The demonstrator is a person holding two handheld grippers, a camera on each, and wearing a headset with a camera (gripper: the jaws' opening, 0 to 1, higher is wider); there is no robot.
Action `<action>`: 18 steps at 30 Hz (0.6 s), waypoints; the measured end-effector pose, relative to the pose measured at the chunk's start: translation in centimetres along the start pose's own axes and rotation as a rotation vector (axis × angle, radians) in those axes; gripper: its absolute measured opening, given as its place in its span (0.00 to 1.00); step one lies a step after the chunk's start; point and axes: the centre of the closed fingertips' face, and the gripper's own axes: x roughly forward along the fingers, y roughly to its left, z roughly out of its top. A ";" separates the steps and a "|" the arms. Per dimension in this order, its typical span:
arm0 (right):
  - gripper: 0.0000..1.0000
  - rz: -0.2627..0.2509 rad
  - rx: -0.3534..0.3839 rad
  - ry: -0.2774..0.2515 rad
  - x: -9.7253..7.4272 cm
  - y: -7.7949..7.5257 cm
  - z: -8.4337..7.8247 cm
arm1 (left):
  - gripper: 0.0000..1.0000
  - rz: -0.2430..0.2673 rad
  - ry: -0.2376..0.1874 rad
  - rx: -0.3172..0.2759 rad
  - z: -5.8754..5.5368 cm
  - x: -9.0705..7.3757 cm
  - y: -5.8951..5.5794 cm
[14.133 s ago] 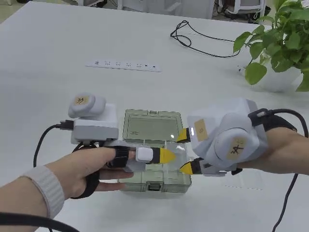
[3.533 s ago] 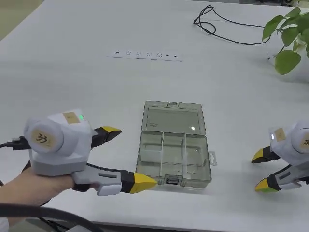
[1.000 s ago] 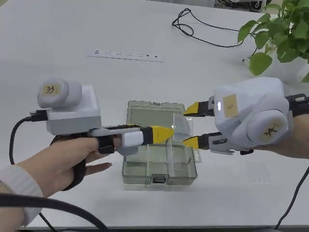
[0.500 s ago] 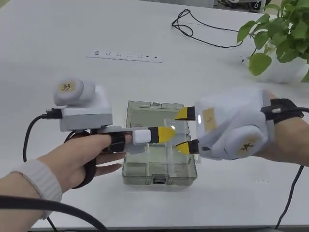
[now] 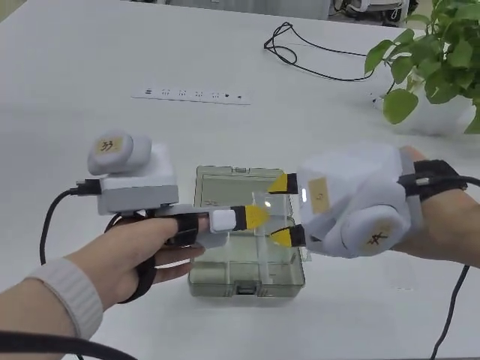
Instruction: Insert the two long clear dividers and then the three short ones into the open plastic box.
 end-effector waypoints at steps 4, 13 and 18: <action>0.32 0.012 -0.005 -0.002 0.1 0.3 0.1 | 0.00 -0.016 0.006 -0.003 -0.3 0.1 -0.2; 0.32 0.018 -0.022 -0.008 0.1 0.5 0.2 | 0.00 -0.033 0.003 0.000 -0.4 -0.2 -0.2; 0.34 0.006 -0.051 -0.026 -0.1 0.0 0.6 | 0.00 -0.032 -0.025 0.030 0.2 -0.6 -0.3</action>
